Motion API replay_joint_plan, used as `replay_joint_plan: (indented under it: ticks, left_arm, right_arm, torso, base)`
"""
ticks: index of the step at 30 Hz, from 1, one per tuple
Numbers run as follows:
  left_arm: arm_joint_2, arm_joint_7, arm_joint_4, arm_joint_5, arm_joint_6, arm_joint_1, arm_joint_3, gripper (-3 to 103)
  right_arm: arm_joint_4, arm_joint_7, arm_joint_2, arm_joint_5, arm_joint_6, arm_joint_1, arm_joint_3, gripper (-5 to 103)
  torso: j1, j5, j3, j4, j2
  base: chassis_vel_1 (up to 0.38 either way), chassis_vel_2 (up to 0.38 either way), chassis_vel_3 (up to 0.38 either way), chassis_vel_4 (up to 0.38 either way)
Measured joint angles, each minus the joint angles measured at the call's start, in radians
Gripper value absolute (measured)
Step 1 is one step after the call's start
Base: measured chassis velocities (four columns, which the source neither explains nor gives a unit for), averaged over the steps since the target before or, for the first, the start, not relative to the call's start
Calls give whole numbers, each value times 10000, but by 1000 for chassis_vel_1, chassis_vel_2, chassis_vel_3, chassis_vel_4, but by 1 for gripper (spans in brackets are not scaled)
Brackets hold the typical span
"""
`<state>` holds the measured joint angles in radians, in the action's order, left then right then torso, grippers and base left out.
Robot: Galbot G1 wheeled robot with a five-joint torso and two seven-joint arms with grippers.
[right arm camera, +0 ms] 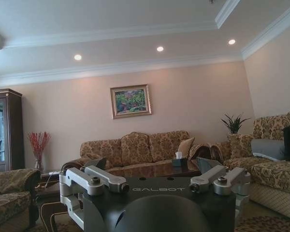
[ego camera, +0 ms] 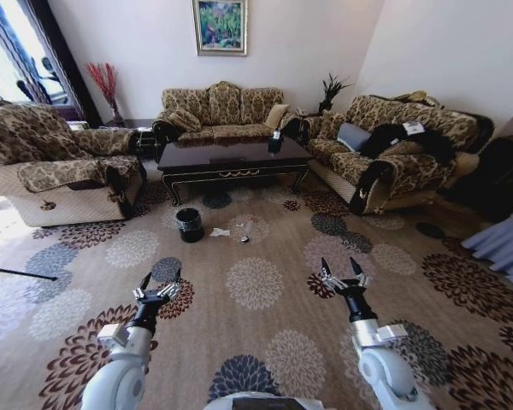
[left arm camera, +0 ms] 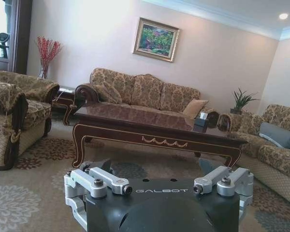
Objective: Move to the front of the table and pick up the trash from the floor, then place it into the trash bin.
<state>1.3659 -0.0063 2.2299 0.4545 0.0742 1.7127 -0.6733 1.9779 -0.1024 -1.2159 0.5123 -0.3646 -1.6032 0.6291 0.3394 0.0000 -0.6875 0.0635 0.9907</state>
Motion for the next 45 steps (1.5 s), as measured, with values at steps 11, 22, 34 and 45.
replay_joint_plan:
  ticks: [11,22,34,45]
  left_arm:
    - [58,7,48,-16,-24,75,14,100]
    - [43,17,25,-19,-61,83,88,100]
    - [-5,26,-106,-52,-76,-8,172,100]
    - [3,139,-227,-339,-170,-52,288,100]
  right_arm:
    - [-29,-11,9,8,-3,-18,19,100]
    - [28,-21,22,24,-22,-103,53,100]
    - [42,-21,29,18,-23,-130,60,100]
    - [-23,-19,29,11,-20,-104,66,100]
  torso:
    - [-226,0,292,0,-520]
    - [-481,0,622,-1,-1108]
    - [-706,0,911,0,-1625]
    - [-898,-1,1148,-2,-2051]
  base:
    - [0,0,0,0]
    - [0,0,0,0]
    - [0,0,0,0]
    - [0,0,0,0]
